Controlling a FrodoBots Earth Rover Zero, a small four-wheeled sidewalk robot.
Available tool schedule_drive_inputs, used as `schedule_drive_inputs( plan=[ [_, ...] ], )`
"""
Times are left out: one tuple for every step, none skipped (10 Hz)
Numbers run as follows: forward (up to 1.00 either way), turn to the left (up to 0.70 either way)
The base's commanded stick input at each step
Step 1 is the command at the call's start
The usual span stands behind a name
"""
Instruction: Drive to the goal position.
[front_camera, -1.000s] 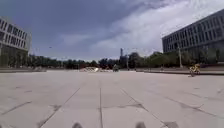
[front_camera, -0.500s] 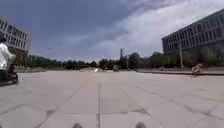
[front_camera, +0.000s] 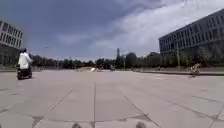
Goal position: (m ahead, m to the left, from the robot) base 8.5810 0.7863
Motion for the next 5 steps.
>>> schedule_drive_inputs(
  plan=[
    [0.45, 0.0],
    [0.45, 0.0],
    [0.45, 0.0],
    [0.45, 0.0],
    [0.45, 0.0]
  ],
)
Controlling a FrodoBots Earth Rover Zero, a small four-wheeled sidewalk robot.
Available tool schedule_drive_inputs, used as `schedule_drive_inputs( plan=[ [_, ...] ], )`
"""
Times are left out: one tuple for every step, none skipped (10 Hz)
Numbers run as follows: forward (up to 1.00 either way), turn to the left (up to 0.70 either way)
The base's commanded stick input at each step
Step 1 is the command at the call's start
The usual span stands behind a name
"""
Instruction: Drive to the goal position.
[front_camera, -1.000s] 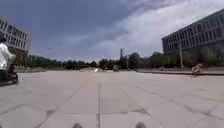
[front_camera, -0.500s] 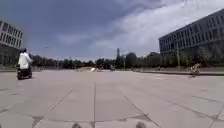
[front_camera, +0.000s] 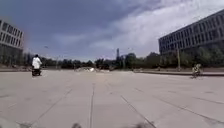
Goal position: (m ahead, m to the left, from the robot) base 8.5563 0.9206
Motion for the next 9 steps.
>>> schedule_drive_inputs(
  plan=[
    [0.45, 0.0],
    [0.45, 0.0],
    [0.45, 0.0],
    [0.45, 0.0],
    [0.45, 0.0],
    [0.45, 0.0],
    [0.45, -0.04],
    [0.45, -0.13],
    [0.45, -0.23]
  ],
)
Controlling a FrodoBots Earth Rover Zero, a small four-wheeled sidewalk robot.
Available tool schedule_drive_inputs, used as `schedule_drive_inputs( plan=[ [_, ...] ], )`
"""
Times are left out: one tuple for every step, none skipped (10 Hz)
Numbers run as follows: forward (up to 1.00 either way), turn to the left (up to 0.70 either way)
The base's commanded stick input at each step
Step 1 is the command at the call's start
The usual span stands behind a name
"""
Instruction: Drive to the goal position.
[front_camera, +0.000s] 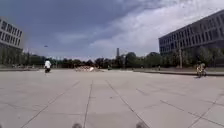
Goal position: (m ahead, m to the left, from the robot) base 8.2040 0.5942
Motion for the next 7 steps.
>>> schedule_drive_inputs(
  plan=[
    [0.45, -0.17],
    [0.45, 0.0],
    [0.45, 0.0],
    [0.45, 0.0],
    [0.45, 0.0],
    [0.45, 0.0],
    [0.45, 0.0]
  ],
)
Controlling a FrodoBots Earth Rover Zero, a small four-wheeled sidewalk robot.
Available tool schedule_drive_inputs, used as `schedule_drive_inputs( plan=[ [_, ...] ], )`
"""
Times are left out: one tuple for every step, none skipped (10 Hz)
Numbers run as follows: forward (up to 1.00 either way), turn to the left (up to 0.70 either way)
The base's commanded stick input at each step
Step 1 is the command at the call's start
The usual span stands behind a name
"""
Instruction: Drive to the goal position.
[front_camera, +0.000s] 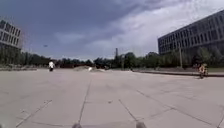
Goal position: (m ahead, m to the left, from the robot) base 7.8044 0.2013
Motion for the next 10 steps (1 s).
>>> schedule_drive_inputs(
  plan=[
    [0.45, 0.0],
    [0.45, 0.0],
    [0.45, 0.0],
    [0.45, 0.0],
    [0.45, 0.0],
    [0.45, 0.0],
    [0.45, 0.0],
    [0.45, 0.0],
    [0.45, 0.0],
    [0.45, 0.0]
  ],
)
